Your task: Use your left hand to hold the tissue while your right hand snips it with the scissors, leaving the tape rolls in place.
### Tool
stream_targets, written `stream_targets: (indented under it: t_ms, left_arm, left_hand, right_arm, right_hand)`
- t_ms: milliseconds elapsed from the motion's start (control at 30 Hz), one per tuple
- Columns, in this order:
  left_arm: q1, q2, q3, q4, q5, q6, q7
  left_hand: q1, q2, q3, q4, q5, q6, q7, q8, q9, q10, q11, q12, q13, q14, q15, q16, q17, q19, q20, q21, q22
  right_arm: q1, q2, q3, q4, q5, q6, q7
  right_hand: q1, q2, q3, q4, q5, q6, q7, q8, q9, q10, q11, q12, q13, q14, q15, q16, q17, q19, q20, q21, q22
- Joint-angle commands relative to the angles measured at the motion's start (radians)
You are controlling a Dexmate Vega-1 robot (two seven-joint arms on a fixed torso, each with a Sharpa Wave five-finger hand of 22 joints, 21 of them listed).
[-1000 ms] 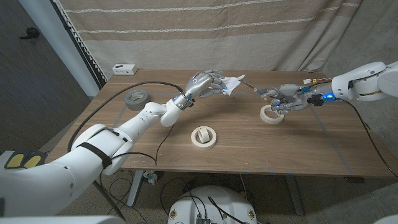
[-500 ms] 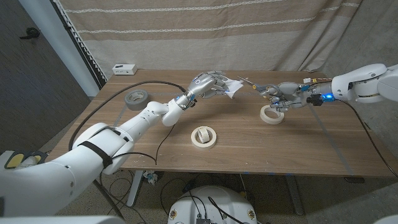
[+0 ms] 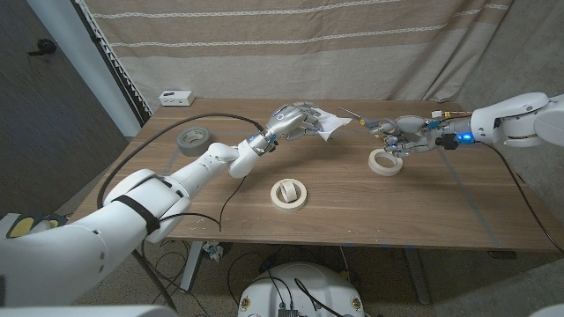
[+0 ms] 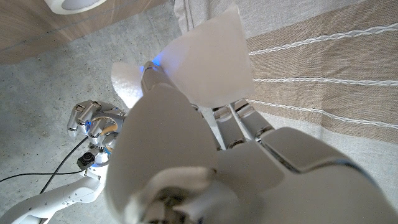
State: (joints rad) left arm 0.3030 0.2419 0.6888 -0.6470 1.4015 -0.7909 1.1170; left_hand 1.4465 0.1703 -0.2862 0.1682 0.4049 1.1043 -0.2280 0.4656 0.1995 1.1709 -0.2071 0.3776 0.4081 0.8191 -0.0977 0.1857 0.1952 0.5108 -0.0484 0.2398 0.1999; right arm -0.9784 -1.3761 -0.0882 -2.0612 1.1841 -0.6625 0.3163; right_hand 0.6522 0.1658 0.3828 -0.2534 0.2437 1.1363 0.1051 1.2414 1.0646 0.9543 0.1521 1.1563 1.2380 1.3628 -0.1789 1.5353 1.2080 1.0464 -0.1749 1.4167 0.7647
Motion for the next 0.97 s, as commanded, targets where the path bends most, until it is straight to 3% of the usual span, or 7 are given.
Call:
stream_targets:
  t_ms: [33,200,367,667,833,967]
  left_arm:
    - [-0.007,0.009,0.015,0.006,-0.008,0.015,0.000]
    - [-0.007,0.011,0.017,0.008,-0.006,0.013,0.000]
    - [-0.005,0.013,0.018,0.003,-0.006,0.012,0.000]
    - [0.002,0.016,0.009,0.004,-0.007,0.015,0.000]
    - [-0.008,0.006,0.013,0.029,-0.015,0.020,0.000]
    - [-0.024,-0.010,0.030,0.072,-0.026,0.041,0.000]
  left_hand:
    - [0.002,0.007,-0.007,-0.004,0.001,0.025,0.019,-0.002,0.019,0.007,-0.002,0.003,0.007,0.013,-0.138,0.001,0.002,0.008,-0.128,-0.001,0.002]
    - [0.000,0.007,-0.008,-0.004,0.002,0.023,0.019,-0.004,0.020,0.007,-0.002,0.001,0.006,0.013,-0.138,0.001,0.002,0.008,-0.128,-0.002,0.002]
    - [0.000,0.007,-0.007,-0.004,0.002,0.024,0.020,-0.006,0.020,0.008,-0.002,-0.001,0.007,0.013,-0.138,0.001,0.002,0.008,-0.128,-0.002,0.002]
    - [0.000,0.007,-0.007,-0.004,0.002,0.026,0.019,-0.008,0.021,0.007,-0.002,-0.002,0.011,0.014,-0.137,0.002,0.004,0.007,-0.128,-0.002,0.002]
    - [0.000,0.007,-0.006,-0.004,0.003,0.028,0.019,-0.009,0.021,0.005,-0.002,-0.005,0.010,0.012,-0.138,0.002,0.003,0.003,-0.129,-0.004,0.001]
    - [-0.001,0.008,-0.004,-0.004,0.003,0.027,0.019,-0.011,0.021,0.005,-0.002,-0.003,0.016,0.000,-0.137,-0.002,-0.002,-0.004,-0.131,-0.006,0.001]
  right_arm:
    - [0.027,0.010,-0.029,0.017,-0.027,0.001,0.027]
    - [0.028,0.010,-0.032,0.015,-0.030,-0.001,0.020]
    - [0.025,0.007,-0.032,0.014,-0.028,-0.002,0.021]
    - [0.096,0.035,-0.094,0.035,-0.071,-0.015,0.055]
    - [0.122,0.044,-0.116,0.044,-0.085,-0.021,0.068]
    - [0.131,0.040,-0.120,0.041,-0.089,-0.028,0.072]
  right_hand:
    - [-0.007,0.008,0.220,0.208,-0.002,0.096,-0.088,0.191,0.100,0.381,-0.315,0.418,0.004,0.025,-0.033,0.002,0.002,-0.003,-0.035,0.011,-0.002]
    - [-0.010,0.009,0.221,0.208,-0.002,0.098,-0.087,0.180,0.085,0.381,-0.315,0.418,0.004,0.024,-0.033,-0.001,0.000,-0.008,-0.035,0.016,-0.003]
    - [-0.014,0.009,0.222,0.208,-0.002,0.095,-0.089,0.185,0.098,0.381,-0.316,0.418,0.004,0.024,-0.033,-0.001,0.000,-0.009,-0.035,0.023,-0.012]
    - [-0.019,0.009,0.223,0.208,-0.003,0.097,-0.090,0.182,0.097,0.381,-0.316,0.418,0.004,0.019,-0.033,-0.008,-0.006,-0.011,-0.035,0.033,-0.015]
    - [-0.022,0.009,0.225,0.206,-0.003,0.100,-0.091,0.171,0.083,0.380,-0.315,0.418,0.004,0.021,-0.033,-0.008,-0.005,-0.012,-0.035,0.047,-0.016]
    - [-0.024,0.009,0.227,0.205,-0.004,0.097,-0.091,0.176,0.096,0.380,-0.316,0.418,0.004,0.023,-0.033,-0.007,-0.003,-0.016,-0.035,0.052,-0.021]
